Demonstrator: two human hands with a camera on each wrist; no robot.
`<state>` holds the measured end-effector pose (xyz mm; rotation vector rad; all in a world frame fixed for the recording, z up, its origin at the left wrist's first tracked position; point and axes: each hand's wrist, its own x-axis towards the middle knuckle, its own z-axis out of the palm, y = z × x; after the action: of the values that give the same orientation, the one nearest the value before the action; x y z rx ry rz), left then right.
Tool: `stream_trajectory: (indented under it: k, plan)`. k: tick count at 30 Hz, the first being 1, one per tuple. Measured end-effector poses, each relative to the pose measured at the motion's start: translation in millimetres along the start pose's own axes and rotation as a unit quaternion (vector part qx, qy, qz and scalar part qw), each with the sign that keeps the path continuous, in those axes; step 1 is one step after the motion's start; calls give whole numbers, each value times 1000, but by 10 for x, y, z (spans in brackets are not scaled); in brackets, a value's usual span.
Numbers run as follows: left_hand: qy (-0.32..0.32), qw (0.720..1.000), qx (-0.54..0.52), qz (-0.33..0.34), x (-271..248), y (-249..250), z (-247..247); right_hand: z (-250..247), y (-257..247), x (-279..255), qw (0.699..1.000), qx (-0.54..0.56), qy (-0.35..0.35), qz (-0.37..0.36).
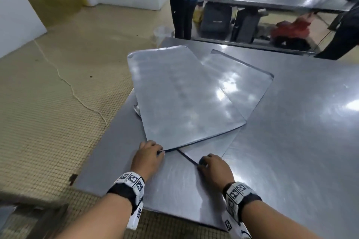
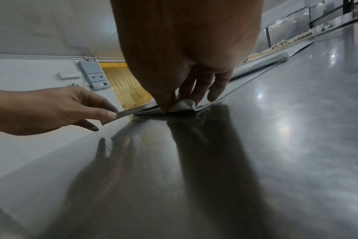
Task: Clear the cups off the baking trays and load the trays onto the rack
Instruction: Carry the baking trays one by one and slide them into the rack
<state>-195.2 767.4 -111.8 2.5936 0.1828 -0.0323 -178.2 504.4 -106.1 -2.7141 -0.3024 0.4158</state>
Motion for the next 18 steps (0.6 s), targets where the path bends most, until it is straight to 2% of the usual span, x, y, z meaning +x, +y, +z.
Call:
stream_trajectory:
  k: [4,10,18]
  plan:
    - [16,1000,22,8,7,5,29,69,36,-38,999,31,29,-1]
    - [-8,999,38,22,-90,58,55,95,100,-127,998,35,53,3]
    - [-74,993,-5,87,-525,180,87,147,375,-761,990,65,105,72]
